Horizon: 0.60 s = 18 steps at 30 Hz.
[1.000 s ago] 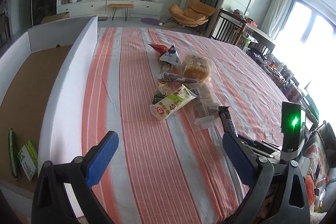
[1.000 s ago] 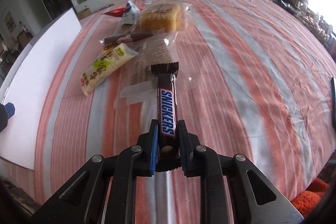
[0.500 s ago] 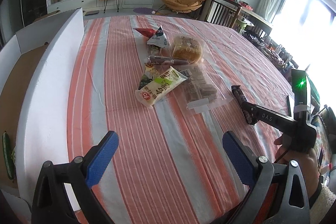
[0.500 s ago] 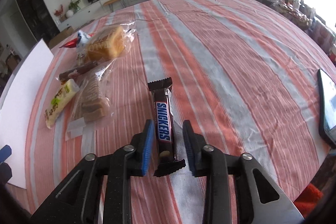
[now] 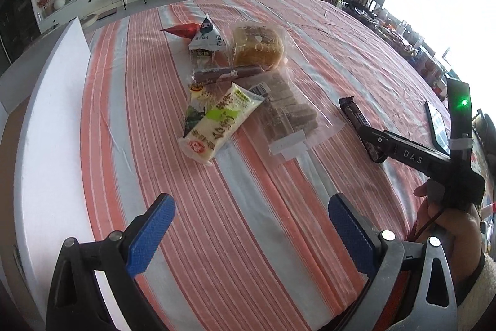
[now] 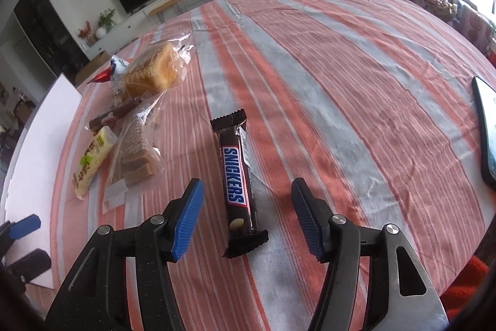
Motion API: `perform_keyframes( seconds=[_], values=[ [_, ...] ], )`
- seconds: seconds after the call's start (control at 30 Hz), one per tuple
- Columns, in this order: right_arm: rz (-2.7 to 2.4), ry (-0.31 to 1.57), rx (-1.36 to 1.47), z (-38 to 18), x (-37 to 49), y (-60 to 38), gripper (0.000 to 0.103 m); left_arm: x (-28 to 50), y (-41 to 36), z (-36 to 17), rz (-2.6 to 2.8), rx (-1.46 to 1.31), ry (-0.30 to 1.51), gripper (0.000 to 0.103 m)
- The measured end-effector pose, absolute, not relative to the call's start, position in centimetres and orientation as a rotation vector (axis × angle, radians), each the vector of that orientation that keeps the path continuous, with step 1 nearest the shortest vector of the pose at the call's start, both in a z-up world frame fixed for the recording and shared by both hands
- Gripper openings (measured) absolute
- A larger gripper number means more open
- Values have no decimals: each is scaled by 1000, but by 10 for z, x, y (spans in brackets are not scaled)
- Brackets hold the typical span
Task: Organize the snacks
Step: 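Lower the Snickers bar onto the tablecloth and open the right gripper, then close the left gripper on the white rice-cake packet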
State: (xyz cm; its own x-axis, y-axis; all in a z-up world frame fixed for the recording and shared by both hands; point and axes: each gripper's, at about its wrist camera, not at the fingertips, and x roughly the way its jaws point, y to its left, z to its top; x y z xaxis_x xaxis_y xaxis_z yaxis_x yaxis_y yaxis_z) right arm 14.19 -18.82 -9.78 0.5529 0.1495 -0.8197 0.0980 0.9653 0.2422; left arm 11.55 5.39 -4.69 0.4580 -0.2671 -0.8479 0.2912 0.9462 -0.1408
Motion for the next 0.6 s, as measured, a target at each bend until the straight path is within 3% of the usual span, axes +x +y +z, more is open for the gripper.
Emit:
perform_keyframes(
  seconds=[0.27, 0.47, 0.6],
  values=[
    [22, 986, 275, -97, 142, -189, 62, 158, 53, -47, -301, 99, 1072, 98],
    [18, 986, 276, -98, 141, -189, 62, 183, 23, -74, -278, 220, 1084, 88],
    [17, 982, 297, -98, 140, -193, 62, 189, 11, -89, -247, 304, 1088, 88]
  ],
)
